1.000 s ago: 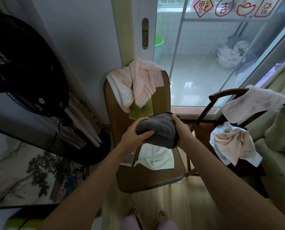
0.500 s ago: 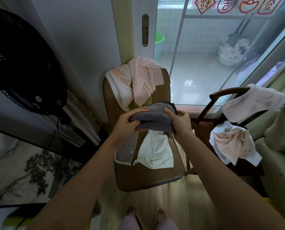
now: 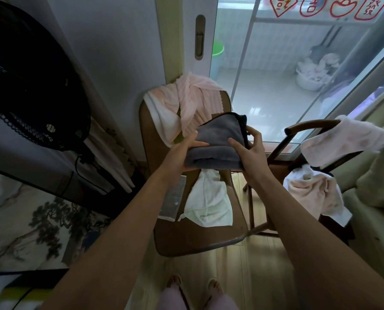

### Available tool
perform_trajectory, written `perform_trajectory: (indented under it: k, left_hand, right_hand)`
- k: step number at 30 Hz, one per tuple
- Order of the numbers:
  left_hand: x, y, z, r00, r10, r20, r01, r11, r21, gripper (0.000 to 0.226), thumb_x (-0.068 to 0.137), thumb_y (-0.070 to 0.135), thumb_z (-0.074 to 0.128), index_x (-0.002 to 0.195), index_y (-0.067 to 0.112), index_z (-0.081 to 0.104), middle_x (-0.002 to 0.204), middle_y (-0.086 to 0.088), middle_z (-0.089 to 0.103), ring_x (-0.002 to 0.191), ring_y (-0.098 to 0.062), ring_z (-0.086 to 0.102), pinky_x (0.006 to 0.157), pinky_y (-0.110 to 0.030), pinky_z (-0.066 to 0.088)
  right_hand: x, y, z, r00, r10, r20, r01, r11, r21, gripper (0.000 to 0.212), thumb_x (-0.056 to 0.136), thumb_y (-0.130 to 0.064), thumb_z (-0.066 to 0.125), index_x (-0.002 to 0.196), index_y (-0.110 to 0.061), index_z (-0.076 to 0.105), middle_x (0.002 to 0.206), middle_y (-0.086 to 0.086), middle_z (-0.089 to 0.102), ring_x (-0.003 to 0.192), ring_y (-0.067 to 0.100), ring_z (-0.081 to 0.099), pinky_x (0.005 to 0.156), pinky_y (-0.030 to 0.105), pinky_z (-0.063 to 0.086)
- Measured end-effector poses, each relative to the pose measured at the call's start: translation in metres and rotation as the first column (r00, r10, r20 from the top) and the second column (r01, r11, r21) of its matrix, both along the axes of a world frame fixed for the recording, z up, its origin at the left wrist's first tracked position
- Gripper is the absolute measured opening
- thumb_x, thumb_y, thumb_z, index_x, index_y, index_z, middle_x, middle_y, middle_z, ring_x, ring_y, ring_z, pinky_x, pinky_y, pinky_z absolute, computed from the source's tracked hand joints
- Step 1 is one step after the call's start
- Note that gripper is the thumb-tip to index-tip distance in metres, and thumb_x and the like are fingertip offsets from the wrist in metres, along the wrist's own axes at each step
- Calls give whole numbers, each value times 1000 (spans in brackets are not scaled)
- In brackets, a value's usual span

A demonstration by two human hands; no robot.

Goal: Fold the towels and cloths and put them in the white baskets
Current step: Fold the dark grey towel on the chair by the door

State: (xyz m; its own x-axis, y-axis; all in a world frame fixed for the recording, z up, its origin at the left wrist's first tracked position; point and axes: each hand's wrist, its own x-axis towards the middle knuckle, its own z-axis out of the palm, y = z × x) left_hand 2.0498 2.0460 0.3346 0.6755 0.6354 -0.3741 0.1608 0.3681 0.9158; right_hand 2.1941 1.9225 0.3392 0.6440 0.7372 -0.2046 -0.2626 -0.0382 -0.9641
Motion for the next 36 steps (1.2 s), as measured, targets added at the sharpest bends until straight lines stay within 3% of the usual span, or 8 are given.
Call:
perform_trajectory:
  k: [4,9,14,20,24,27,32,36]
  left_hand:
    - [16,14,-21,973,141,-181,-143,990,2,78,73,70,58,129,15,54,130,-9,59,115,-27,58,102,-46,46]
    - [16,-4,-27,972,188,-139,-129,928,349,40,94,37,59,125,12,55,123,-3,62,111,-15,57,98,-29,45]
    - [12,-17,-44,976,197,-93,-134,881,453,60,86,36,70,135,12,45,129,3,57,114,-8,54,89,-13,43]
    - [-2,1,-62,965,105,-242,-174,942,-286,74,82,73,51,117,9,63,112,-7,68,101,-24,65,89,-36,53]
    - [-9,-6,-102,938,202,-281,-171,977,129,42,92,47,58,106,8,65,96,-3,70,90,-18,66,71,-24,52]
    - [-6,-18,-145,923,275,-269,-169,917,360,25,94,35,60,102,11,60,95,0,66,92,-15,62,71,-23,43]
    - [20,-33,-232,913,236,-333,-98,918,383,22,92,38,59,105,20,55,98,3,64,93,-11,60,83,-34,49]
    - [51,-27,-293,897,226,-379,-71,922,380,27,93,42,57,110,22,54,102,5,62,95,-9,59,82,-27,45]
  right_hand:
    - [-5,-2,-14,991,132,1,-132,991,-10,63,86,-21,72,138,-34,38,131,5,56,112,23,64,90,42,56]
    - [-4,-1,-25,987,160,7,-157,979,-128,67,83,-29,74,138,-34,36,129,-2,55,114,18,60,90,34,56]
    - [-12,14,-26,1000,-23,-6,21,955,-297,32,85,-49,67,100,-22,61,97,-5,69,90,12,67,73,24,54]
    - [-30,14,-62,990,-25,136,67,948,-311,25,86,-45,67,97,-23,65,97,-2,72,93,16,68,78,31,56]
    - [-35,9,-105,987,-53,-155,-23,893,-449,40,84,-59,61,96,-21,66,92,0,75,91,20,71,84,37,56]
    - [-30,5,-151,995,-65,-76,25,895,-445,23,90,-41,62,105,-24,64,99,-3,74,96,16,69,92,42,55]
    - [-15,-14,-227,995,-94,12,90,893,-441,20,94,-30,60,113,-24,59,103,-6,70,99,11,67,88,36,56]
    - [17,-17,-290,978,-43,-205,-62,875,-480,31,94,-37,59,122,-26,57,111,-5,70,102,13,67,90,36,55]
